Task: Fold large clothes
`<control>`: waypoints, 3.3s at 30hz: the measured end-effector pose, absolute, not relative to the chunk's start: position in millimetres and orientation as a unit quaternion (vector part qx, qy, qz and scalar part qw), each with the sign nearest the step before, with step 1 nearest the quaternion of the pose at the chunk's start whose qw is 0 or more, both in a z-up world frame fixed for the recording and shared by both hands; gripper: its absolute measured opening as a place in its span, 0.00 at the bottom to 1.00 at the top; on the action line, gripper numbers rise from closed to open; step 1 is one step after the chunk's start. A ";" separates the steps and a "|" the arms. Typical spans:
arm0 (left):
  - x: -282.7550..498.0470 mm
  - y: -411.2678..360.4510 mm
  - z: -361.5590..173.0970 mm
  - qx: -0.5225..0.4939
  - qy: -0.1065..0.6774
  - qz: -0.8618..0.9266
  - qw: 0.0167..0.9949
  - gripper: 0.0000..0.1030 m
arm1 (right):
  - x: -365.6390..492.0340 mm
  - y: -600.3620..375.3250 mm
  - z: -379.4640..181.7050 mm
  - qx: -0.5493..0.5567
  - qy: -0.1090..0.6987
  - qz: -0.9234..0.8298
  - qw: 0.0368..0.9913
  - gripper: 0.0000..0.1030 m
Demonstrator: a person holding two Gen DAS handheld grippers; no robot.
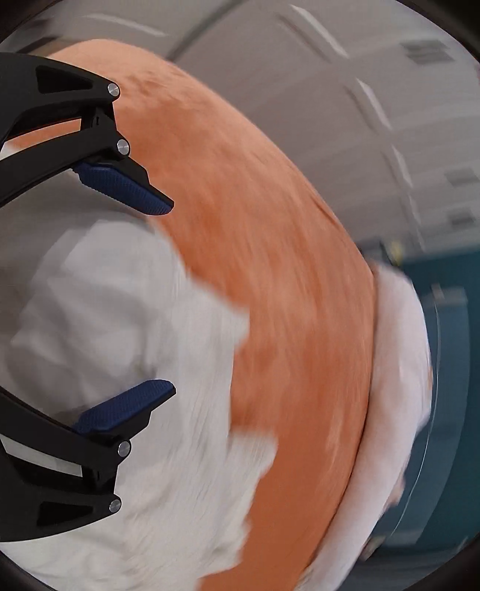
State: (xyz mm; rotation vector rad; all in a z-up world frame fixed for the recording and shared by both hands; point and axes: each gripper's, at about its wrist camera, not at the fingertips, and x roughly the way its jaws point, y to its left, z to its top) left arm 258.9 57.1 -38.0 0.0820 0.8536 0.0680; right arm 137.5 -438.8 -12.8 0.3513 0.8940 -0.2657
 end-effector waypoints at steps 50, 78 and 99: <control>126.9 138.2 -59.5 -0.228 0.478 -0.046 0.847 0.40 | 193.4 -225.3 -44.1 0.045 0.428 -0.051 0.901 0.16; 51.4 -60.3 118.6 -0.049 0.369 -0.280 0.885 0.05 | 95.7 -234.7 -38.7 0.129 0.444 0.071 0.884 0.17; -6.5 -296.6 -19.7 0.187 0.450 -0.412 0.770 0.05 | -77.8 -475.2 23.8 0.353 0.370 -0.066 0.857 0.21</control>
